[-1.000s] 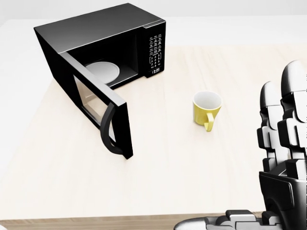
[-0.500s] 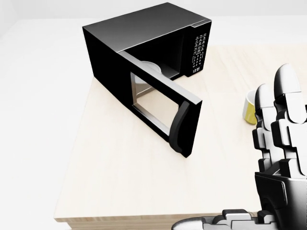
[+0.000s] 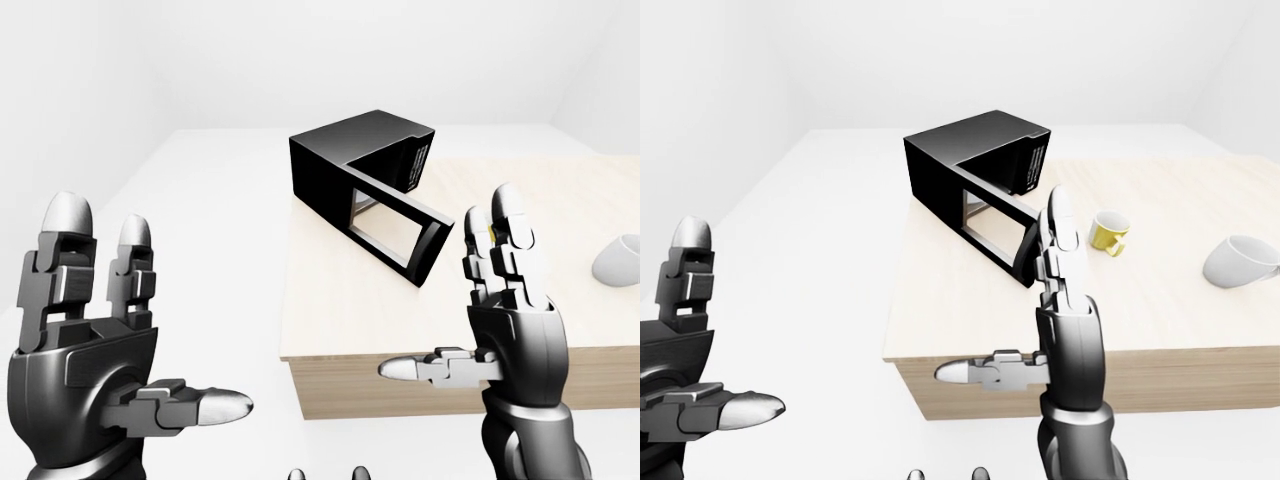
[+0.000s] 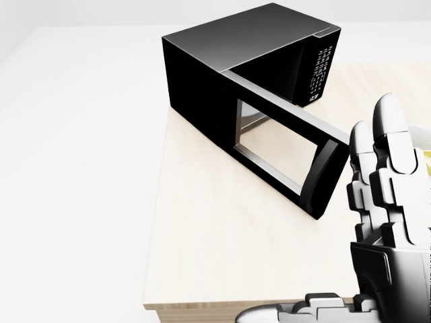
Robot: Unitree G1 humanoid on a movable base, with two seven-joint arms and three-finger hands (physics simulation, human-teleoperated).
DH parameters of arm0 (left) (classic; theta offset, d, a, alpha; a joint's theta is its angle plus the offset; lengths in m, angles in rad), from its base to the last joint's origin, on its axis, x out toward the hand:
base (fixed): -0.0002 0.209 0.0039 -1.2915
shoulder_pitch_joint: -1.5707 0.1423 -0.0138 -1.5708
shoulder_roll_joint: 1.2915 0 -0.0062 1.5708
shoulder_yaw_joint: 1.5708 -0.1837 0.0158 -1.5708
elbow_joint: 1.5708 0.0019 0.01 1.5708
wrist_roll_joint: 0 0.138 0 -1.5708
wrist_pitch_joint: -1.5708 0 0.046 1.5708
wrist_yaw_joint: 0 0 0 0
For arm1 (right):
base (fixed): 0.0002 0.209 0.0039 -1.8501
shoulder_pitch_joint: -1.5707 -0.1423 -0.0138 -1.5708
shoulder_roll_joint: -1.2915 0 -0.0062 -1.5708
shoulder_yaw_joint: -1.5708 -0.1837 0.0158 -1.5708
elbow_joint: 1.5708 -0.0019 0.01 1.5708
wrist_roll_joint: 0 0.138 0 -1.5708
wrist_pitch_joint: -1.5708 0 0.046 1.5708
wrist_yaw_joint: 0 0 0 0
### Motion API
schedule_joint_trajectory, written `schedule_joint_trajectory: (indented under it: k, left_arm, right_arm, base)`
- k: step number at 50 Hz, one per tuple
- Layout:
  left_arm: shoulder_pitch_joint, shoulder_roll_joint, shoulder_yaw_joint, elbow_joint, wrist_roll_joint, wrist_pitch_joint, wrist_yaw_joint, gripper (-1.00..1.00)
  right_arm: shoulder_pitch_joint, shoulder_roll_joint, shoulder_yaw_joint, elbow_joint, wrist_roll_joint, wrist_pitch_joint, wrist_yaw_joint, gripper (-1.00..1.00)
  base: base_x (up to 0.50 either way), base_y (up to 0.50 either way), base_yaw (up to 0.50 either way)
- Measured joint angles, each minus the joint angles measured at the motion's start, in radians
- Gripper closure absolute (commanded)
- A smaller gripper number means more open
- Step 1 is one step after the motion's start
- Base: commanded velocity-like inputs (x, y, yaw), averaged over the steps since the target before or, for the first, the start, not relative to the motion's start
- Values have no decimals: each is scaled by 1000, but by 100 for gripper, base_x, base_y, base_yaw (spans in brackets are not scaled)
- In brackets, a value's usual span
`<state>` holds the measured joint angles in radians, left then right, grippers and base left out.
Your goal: Close the microwave.
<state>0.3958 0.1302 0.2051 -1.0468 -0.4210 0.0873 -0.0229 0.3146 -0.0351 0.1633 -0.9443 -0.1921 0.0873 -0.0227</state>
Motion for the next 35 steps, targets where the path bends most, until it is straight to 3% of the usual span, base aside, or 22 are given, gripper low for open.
schedule_joint_trajectory:
  k: [16, 35]
  left_arm:
    - [6, 66, -4, 0, -90, 0, 61, -100]
    - [7, 74, -18, 0, -87, 0, 66, -100]
  right_arm:
    - [-6, -3, 10, 5, 6, 0, -14, -100]
    - [-8, -7, 19, 8, 7, 0, -21, -100]
  base:
    - [50, 4, 0]
    - [50, 4, 0]
